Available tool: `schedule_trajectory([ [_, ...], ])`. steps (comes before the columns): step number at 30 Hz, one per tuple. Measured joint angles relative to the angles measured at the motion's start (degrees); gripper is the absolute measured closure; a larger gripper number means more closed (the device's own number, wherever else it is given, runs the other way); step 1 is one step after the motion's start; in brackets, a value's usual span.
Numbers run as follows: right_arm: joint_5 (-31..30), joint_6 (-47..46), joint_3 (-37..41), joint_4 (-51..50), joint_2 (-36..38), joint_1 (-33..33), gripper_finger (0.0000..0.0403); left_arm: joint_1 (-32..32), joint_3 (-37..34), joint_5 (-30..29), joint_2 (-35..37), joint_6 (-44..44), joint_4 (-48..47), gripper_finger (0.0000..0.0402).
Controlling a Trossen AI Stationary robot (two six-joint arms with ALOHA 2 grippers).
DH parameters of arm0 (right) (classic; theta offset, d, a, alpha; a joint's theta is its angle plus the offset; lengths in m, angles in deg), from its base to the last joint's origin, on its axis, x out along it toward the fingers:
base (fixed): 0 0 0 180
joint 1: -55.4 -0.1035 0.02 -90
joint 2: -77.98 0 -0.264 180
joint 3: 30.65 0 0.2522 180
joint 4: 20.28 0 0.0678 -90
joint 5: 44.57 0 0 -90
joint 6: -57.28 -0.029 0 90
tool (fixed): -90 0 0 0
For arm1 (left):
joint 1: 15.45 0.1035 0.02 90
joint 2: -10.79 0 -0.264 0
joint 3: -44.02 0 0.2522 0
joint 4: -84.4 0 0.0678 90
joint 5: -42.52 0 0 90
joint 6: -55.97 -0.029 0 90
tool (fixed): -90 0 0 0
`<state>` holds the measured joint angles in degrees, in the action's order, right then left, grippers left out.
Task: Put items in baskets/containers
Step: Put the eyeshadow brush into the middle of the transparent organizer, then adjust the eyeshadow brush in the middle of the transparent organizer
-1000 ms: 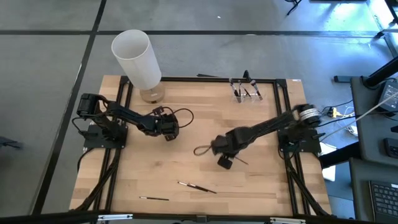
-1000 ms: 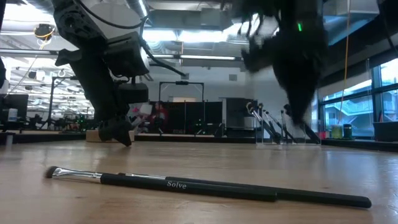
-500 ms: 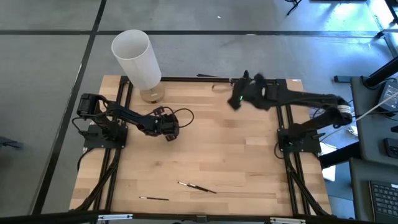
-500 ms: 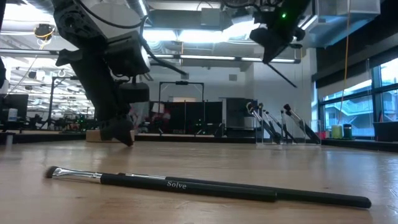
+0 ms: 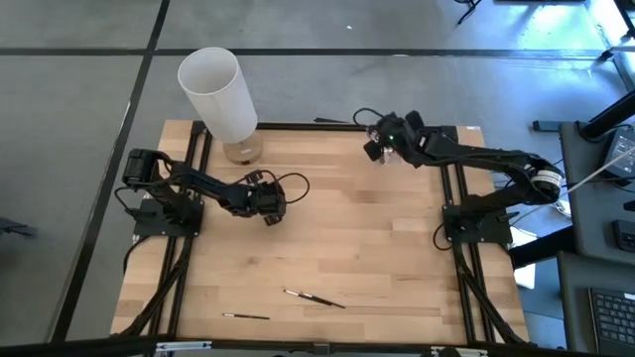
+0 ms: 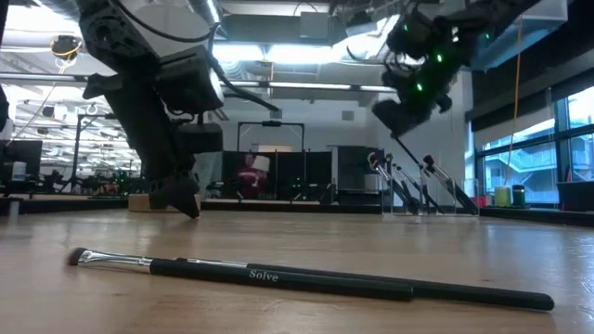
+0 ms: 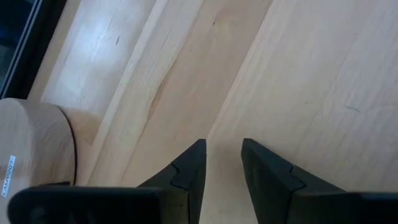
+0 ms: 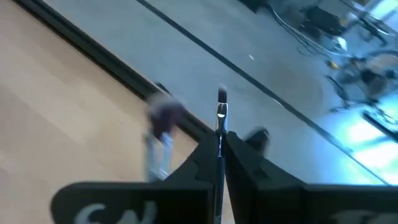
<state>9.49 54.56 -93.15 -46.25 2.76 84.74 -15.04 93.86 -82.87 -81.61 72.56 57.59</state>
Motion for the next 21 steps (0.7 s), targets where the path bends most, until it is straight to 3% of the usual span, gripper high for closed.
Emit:
schedule_trajectory([
  [4,-0.28,-0.02,3.52,1.67,0.00,1.66,0.0381,0.00,-0.54,-0.15,0.07,0.27,0.30,0.0300],
  [8,3.94,-1.34,4.36,1.32,0.00,3.24,0.0372,0.00,-0.61,-0.20,0.07,1.17,0.50,0.0300],
  [17,7.10,-1.77,3.64,1.19,0.65,3.81,0.0303,0.00,-0.72,0.09,0.04,1.21,1.67,0.0300],
  [21,7.38,-2.23,3.64,0.04,2.61,3.77,0.0290,0.00,-0.72,0.18,0.04,1.23,1.59,0.0300],
])
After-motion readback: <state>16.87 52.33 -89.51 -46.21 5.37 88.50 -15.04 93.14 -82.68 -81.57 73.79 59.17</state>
